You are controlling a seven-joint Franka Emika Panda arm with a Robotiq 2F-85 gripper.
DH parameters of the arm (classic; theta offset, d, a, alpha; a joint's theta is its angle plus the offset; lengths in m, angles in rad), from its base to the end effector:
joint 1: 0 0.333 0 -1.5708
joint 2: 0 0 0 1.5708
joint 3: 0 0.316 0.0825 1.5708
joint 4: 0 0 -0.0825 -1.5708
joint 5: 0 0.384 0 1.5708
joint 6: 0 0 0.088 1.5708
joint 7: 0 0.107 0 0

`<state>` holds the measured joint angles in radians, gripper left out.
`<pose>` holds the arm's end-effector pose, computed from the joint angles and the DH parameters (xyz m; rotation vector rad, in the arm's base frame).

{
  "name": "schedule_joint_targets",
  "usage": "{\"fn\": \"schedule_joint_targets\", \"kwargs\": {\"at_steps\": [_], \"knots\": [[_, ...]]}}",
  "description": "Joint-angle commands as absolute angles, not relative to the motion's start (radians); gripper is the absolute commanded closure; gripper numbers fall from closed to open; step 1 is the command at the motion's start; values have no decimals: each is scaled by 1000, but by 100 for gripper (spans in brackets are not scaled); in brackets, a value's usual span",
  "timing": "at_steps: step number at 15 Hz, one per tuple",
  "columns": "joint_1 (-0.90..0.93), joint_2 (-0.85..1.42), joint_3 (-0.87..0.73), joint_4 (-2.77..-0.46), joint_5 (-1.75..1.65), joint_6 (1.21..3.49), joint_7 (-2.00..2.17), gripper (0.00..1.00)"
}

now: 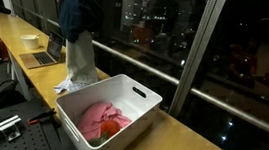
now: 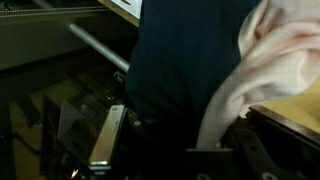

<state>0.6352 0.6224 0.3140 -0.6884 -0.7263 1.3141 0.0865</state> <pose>0.5324 0.4365 0.6396 2.5444 0.7992 0.3425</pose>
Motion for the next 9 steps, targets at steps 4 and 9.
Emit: {"fn": "schedule_joint_targets", "kwargs": {"at_steps": [4, 9], "knots": [[508, 681, 315, -702, -581, 1393, 64, 100], [355, 686, 378, -910, -361, 1626, 100, 100]]}}
